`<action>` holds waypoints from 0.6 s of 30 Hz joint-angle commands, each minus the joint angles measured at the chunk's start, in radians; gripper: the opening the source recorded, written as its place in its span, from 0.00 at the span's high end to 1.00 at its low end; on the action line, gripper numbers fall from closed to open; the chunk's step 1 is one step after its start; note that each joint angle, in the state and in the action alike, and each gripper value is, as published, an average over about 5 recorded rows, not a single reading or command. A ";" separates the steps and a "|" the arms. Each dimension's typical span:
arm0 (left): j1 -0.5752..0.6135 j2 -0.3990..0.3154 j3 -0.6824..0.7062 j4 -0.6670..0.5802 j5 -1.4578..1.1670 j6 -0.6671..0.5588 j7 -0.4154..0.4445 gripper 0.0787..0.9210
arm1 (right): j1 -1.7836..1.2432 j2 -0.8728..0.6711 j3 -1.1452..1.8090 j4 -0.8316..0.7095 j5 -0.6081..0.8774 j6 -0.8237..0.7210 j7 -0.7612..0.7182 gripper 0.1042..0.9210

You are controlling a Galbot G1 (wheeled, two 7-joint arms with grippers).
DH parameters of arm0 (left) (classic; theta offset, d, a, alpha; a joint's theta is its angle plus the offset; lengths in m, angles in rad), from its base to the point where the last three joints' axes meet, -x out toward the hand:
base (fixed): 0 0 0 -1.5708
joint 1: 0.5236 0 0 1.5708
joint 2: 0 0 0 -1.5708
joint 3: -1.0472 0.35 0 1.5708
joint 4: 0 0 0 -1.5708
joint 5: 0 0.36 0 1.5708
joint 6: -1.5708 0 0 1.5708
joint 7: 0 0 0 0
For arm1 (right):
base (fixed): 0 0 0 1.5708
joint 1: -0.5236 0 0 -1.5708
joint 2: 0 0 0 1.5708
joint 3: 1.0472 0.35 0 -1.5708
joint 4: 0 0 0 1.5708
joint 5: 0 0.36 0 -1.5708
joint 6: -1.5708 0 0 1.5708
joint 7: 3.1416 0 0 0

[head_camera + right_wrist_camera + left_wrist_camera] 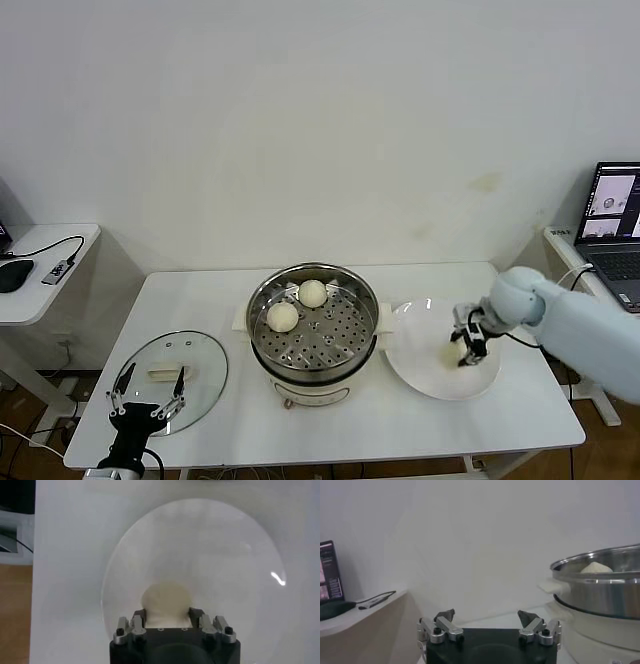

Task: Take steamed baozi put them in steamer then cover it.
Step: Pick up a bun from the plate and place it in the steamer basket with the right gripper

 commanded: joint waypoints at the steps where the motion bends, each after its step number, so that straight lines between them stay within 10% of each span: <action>1: -0.004 0.007 0.005 0.002 -0.003 0.001 0.001 0.12 | 0.356 0.016 -0.112 0.027 0.157 -0.007 -0.026 0.46; 18: -0.002 0.012 -0.005 -0.009 -0.010 0.001 -0.001 0.12 | 0.545 0.363 -0.288 0.094 0.321 0.037 0.045 0.45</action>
